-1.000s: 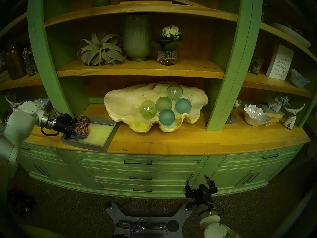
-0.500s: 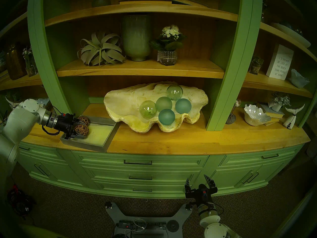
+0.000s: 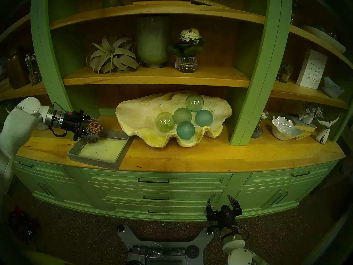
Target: Put wooden balls into bowl
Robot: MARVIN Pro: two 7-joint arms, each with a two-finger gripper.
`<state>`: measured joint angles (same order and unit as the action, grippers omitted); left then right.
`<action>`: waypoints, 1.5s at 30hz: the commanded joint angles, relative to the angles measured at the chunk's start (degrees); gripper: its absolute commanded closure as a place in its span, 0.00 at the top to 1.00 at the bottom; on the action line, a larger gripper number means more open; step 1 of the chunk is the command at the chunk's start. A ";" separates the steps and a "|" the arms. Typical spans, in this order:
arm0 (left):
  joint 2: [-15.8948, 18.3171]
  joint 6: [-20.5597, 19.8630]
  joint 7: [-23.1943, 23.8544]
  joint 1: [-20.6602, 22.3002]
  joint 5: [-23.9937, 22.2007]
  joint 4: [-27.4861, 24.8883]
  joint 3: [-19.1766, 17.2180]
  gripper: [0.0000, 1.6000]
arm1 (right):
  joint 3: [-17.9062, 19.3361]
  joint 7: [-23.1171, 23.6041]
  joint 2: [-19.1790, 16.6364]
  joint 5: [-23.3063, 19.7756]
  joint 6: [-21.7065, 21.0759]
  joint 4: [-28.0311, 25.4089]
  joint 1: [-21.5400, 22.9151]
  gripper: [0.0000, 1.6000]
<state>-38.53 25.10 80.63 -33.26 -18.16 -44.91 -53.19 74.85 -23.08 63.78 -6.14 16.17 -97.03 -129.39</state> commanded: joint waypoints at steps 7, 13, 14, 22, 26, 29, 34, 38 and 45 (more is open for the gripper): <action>3.15 -2.15 4.37 3.29 -8.25 -11.56 -3.59 0.00 | 0.04 0.01 0.07 0.11 0.38 -1.19 0.49 1.00; 5.65 -8.10 4.37 -1.97 -14.20 -17.53 -3.60 0.00 | 0.05 0.01 0.06 0.11 0.40 -1.26 0.47 1.00; 6.06 -9.14 4.37 -2.82 -15.28 -18.37 -3.87 0.00 | 0.05 0.01 0.06 0.11 0.40 -1.28 0.46 1.00; 9.59 -17.36 0.49 -10.01 -22.07 -26.11 -5.90 0.00 | 0.07 0.00 0.04 0.13 0.41 -1.41 0.40 1.00; 9.23 -20.42 -3.48 -12.15 -23.82 -28.16 -7.55 0.00 | 0.08 -0.01 0.02 0.12 0.40 -1.49 0.36 1.00; 8.39 -22.66 -7.05 -13.90 -23.61 -30.41 -8.06 0.00 | 0.09 -0.01 0.01 0.12 0.40 -1.54 0.33 1.00; 5.82 -25.04 -12.06 -15.90 -21.61 -31.43 -8.89 0.00 | 0.10 -0.02 0.00 0.11 0.39 -1.59 0.30 1.00; 3.06 -27.58 -17.11 -16.69 -20.32 -33.32 -9.50 0.00 | 0.10 -0.02 -0.01 0.11 0.38 -1.59 0.30 1.00; 1.07 -32.45 -24.70 -17.43 -17.71 -35.54 -11.43 0.00 | 0.11 -0.02 -0.02 0.11 0.37 -1.64 0.27 1.00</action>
<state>-34.93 -3.90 61.84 -51.41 -37.38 -78.01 -61.18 74.83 -23.08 63.79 -6.12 16.17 -97.03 -129.40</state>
